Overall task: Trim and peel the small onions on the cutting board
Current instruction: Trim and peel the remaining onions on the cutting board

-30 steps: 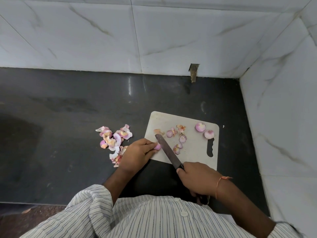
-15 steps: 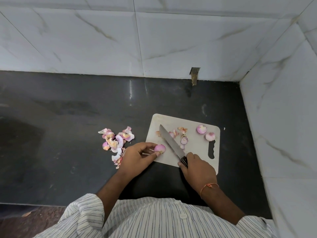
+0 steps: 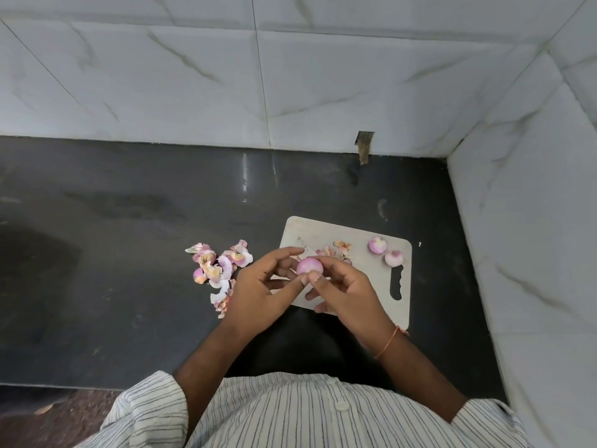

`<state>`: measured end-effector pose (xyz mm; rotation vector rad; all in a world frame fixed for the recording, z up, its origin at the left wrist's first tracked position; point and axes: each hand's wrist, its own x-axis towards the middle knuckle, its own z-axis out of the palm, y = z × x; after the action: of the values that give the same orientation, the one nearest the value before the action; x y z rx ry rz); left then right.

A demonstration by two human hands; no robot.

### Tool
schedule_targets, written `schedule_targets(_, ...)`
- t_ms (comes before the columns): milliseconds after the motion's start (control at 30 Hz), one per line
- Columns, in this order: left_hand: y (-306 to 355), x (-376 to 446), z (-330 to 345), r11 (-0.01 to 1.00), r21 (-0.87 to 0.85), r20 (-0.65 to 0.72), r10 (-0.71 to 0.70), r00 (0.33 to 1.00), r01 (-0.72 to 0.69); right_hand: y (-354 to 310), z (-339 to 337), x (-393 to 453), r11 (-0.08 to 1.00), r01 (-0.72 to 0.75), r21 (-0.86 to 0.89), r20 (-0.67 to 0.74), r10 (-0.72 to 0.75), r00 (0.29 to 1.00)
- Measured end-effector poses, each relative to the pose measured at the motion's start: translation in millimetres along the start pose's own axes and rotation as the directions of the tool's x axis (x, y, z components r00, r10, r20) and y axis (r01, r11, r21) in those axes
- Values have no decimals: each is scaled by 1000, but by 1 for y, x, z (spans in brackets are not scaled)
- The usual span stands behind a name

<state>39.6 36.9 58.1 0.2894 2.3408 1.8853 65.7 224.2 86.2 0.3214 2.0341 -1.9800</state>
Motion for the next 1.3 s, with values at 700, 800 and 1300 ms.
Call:
schedule_targets(700, 33, 16, -15, 885, 316, 247, 272, 930, -343, -18, -24, 0, 997, 46, 64, 178, -56, 982)
schedule_targets(800, 35, 17, -15, 892, 307, 262, 255, 931, -331, -16, -23, 0, 997, 52, 61, 182, -62, 981)
schedule_targets(1300, 24, 12, -13, 922, 243, 272, 232, 934, -300, -6, -14, -4, 972, -79, 219, 181, 39, 983)
